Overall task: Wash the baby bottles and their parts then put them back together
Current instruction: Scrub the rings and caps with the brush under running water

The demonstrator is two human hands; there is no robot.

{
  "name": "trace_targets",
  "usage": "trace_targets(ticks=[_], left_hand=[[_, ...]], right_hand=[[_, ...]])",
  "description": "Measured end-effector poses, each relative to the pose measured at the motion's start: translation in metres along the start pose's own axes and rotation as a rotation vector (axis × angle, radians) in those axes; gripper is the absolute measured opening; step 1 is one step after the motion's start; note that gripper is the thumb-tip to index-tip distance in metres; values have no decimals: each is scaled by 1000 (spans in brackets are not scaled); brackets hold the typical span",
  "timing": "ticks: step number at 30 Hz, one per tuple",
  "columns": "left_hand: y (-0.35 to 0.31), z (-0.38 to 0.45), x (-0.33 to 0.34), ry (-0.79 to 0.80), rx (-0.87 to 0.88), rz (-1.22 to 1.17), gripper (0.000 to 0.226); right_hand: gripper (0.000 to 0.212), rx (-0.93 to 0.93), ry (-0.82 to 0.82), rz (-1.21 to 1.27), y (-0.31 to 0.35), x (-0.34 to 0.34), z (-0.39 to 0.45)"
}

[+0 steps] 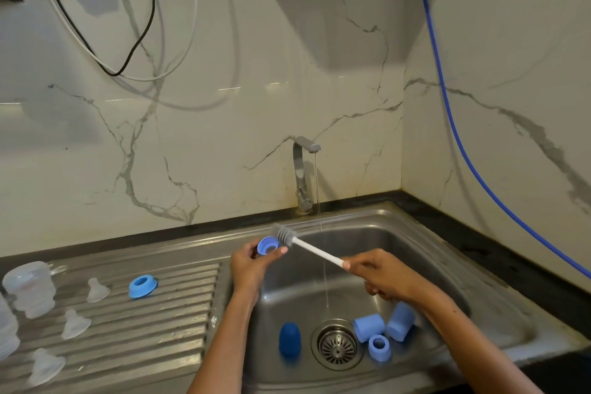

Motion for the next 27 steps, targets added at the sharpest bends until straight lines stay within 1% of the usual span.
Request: trace_targets(ticks=[2, 4, 8, 11, 14, 16, 17, 19, 22, 23, 25, 27], left_hand=[[-6, -1, 0, 65, 86, 51, 43], [-6, -1, -2, 114, 104, 67, 40], [-1, 0, -3, 204, 84, 85, 24], [6, 0, 1, 273, 30, 48, 14], [10, 1, 4, 327, -61, -68, 33], [10, -2, 10, 373, -102, -82, 44], [10, -4, 13, 374, -113, -75, 45], [12, -7, 20, 316, -148, -83, 45], [18, -9, 27, 232, -237, -153, 45], [20, -8, 29, 231, -265, -195, 42], [21, -7, 31, 249, -316, -292, 32], [20, -7, 31, 230, -351, -386, 25]], right_hand=[[19, 30, 30, -25, -4, -2, 1], [22, 63, 47, 9, -8, -6, 2], [24, 114, 130, 63, -7, -9, -1], [25, 145, 193, 76, -5, -11, -6], [21, 173, 211, 31, -7, -12, -9], [21, 187, 220, 25, -10, -11, -9], [21, 187, 218, 25, -12, -10, -9], [20, 152, 183, -5, -13, -8, -5], [16, 29, 60, -161, -10, -2, 4], [18, -22, 16, -254, -6, 1, 6], [30, -106, -73, -506, 0, 6, 8], [31, -161, -135, -700, 7, 15, 9]])
Point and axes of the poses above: each hand's wrist, its own z-axis towards the middle knuckle, its own x-axis out of the palm, y = z × x, the point moved 7 cm from there along z, towards the middle knuckle, and after that the axes turned 7 degrees about z, right-handed, at the moved point
